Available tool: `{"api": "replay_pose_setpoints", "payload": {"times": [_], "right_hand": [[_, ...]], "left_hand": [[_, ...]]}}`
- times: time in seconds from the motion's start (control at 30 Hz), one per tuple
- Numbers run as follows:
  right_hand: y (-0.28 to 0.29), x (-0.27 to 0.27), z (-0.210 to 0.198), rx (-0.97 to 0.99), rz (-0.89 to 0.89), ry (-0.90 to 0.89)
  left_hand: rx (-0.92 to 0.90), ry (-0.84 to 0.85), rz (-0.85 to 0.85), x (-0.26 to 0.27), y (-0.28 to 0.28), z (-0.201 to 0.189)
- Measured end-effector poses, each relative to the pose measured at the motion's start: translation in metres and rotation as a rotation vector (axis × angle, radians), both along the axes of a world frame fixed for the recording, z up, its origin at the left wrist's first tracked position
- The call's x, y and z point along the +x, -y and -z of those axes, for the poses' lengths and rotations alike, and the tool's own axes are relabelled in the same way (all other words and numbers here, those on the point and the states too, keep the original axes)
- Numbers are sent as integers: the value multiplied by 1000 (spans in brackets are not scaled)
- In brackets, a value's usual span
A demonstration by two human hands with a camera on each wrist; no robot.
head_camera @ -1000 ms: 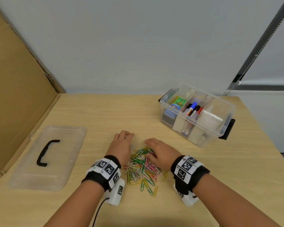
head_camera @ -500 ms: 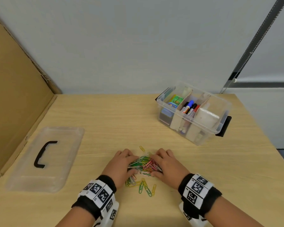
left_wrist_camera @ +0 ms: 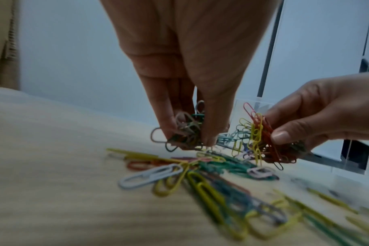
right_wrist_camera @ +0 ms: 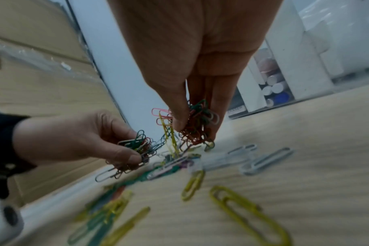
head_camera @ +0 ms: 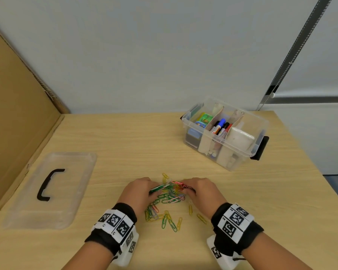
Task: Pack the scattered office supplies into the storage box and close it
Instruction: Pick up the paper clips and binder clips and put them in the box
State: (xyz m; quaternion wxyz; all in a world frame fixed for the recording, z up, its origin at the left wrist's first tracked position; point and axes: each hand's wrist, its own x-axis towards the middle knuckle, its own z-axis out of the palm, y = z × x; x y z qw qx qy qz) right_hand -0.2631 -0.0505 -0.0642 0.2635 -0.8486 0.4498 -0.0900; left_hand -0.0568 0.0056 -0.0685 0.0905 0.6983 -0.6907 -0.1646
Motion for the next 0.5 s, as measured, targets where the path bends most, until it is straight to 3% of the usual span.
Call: {"api": "replay_pose_setpoints", "payload": {"times": [0.17, 0.5], "right_hand": [[-1, -12, -20, -16, 26, 122], [29, -62, -110, 33, 179, 488]], "left_hand": [[-67, -84, -16, -4, -1, -14], [-70, -146, -80, -25, 3, -27]]}}
